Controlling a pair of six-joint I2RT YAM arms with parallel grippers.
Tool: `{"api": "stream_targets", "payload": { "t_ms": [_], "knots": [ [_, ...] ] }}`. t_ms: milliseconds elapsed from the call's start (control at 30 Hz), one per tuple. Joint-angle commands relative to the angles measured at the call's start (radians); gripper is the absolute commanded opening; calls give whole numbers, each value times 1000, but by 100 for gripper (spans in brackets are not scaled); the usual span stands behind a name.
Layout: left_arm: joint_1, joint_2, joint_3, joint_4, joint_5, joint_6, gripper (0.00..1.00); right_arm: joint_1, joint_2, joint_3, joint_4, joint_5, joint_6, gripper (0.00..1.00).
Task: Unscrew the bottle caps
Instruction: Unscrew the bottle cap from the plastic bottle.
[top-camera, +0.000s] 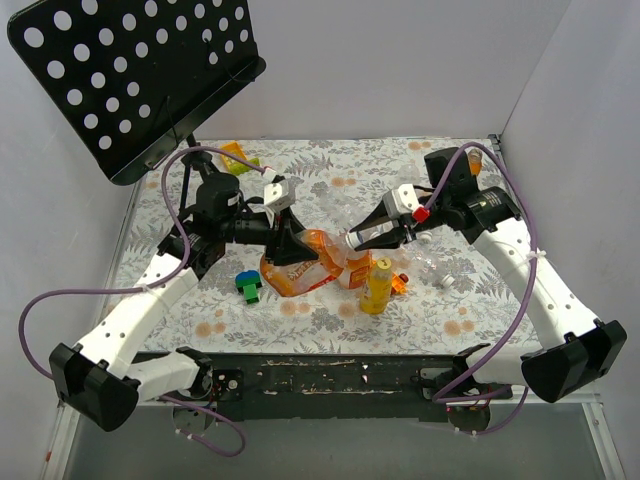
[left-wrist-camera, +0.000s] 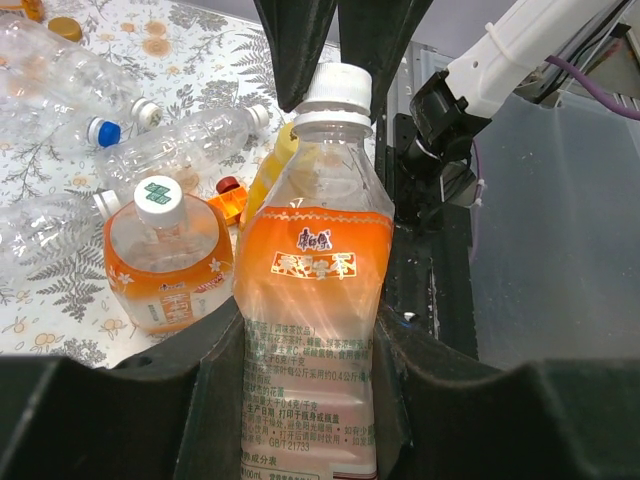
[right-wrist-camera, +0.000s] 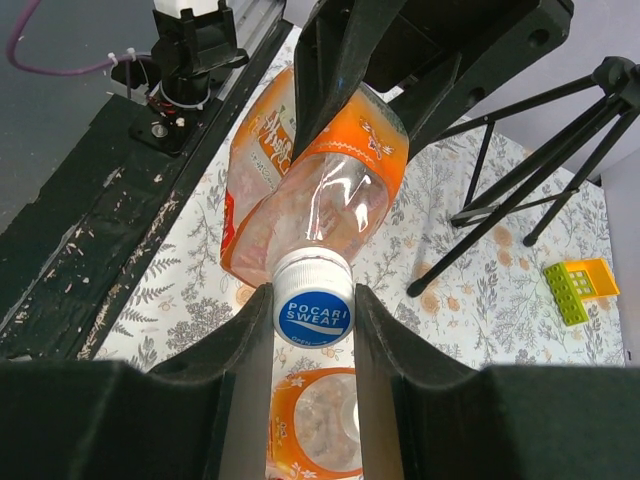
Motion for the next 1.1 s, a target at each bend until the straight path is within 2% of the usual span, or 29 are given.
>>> {"api": "stream_targets", "payload": {
  "t_ms": [0, 133, 200, 400, 500, 667, 1067],
  "knots": [
    [17, -66, -18, -8, -42, 38, 0, -15, -20, -7, -6, 1, 64, 5],
    [19, -87, -36, -5, -52, 42, 0, -17, -23, -15, 27, -2, 118, 8],
    [17, -94, -41, -3, -54, 44, 0, -17, -29, -23, 44, -14, 141, 15],
    [17, -103, -44, -10, -59, 50, 0, -26, -46, -34, 132, -22, 287, 53],
    [17, -109, -49, -10, -62, 51, 0, -37, -55, -35, 156, -31, 336, 64],
    [17, -121, -58, -10, -65, 51, 0, -52, -80, -63, 201, -66, 400, 70],
    [17, -178, -86, -3, -100, 47, 0, -178, -185, -158, 337, -138, 571, 74]
  ]
}}
